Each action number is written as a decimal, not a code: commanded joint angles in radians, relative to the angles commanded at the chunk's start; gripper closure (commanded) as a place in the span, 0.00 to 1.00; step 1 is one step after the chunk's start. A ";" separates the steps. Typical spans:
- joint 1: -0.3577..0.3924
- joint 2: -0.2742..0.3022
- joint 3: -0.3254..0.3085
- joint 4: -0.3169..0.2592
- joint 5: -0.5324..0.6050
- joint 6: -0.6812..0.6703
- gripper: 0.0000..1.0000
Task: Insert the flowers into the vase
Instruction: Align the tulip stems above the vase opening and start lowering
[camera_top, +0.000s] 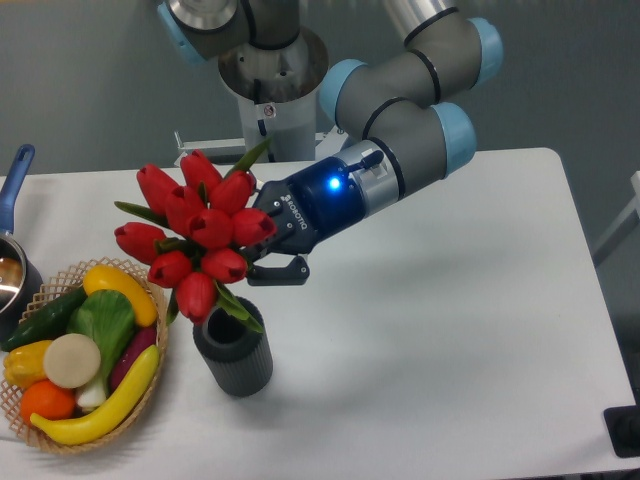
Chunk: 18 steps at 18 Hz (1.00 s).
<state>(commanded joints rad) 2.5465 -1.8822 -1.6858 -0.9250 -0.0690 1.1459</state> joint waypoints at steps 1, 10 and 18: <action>0.000 -0.002 0.000 0.000 0.000 0.002 0.73; -0.011 -0.032 -0.021 0.000 0.003 0.083 0.73; -0.011 -0.044 -0.078 0.003 0.017 0.169 0.73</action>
<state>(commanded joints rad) 2.5357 -1.9266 -1.7641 -0.9219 -0.0522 1.3146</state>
